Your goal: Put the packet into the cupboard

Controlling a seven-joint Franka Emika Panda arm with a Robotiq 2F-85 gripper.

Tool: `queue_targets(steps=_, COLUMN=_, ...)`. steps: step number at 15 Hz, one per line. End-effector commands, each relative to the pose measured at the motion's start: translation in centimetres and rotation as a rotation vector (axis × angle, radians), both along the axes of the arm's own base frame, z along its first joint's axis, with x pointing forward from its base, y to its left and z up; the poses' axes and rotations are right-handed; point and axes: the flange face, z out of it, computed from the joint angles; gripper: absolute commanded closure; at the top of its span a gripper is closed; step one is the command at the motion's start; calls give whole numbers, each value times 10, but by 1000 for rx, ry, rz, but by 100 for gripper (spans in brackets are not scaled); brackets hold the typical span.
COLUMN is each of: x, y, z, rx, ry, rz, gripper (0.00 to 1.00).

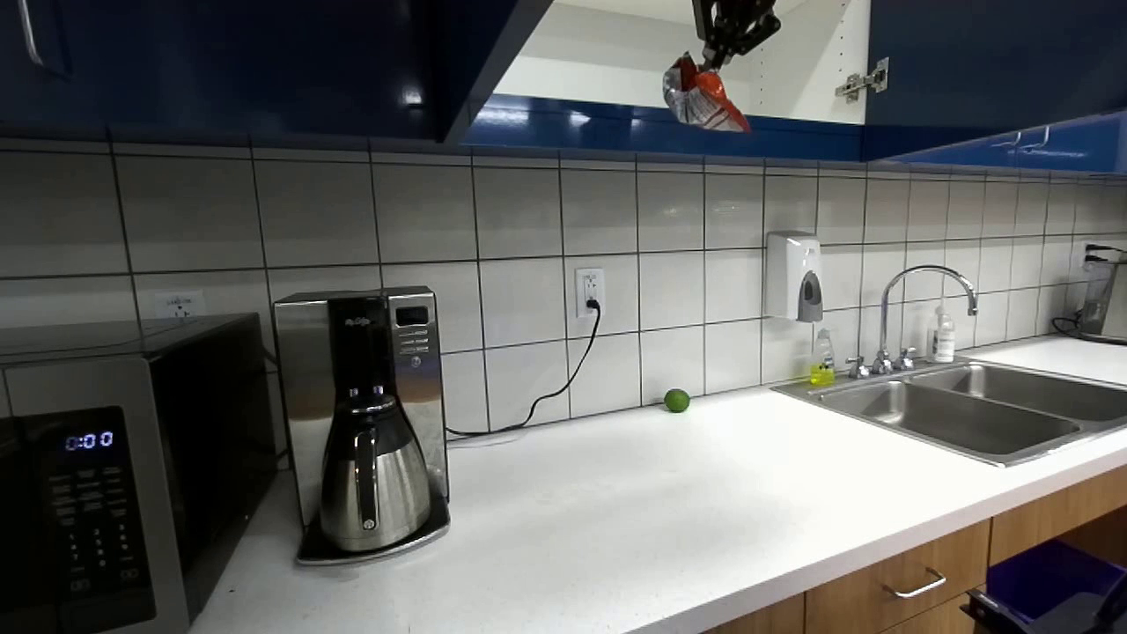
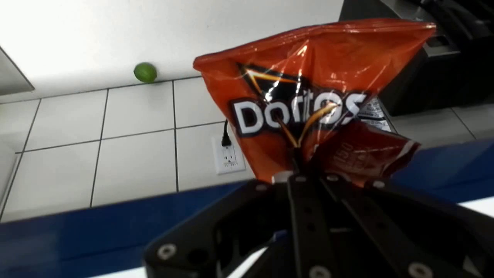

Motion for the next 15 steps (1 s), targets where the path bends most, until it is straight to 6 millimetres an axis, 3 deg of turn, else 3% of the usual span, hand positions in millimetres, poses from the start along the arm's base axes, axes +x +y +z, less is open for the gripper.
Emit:
queue_targets(steps=1, x=11, y=8, z=47, rx=22, ry=-79, rz=18, gripper=100)
queue_targets(steps=4, x=20, y=9, z=76, rx=39, ry=-138, rz=15, gripper=100)
queue_targets(steps=7, x=38, y=8, z=92, rx=40, ry=-174, rz=-3, gripper=100)
queue_targets(steps=15, x=110, y=9, z=98, rx=34, ry=-260, rz=-38, gripper=100)
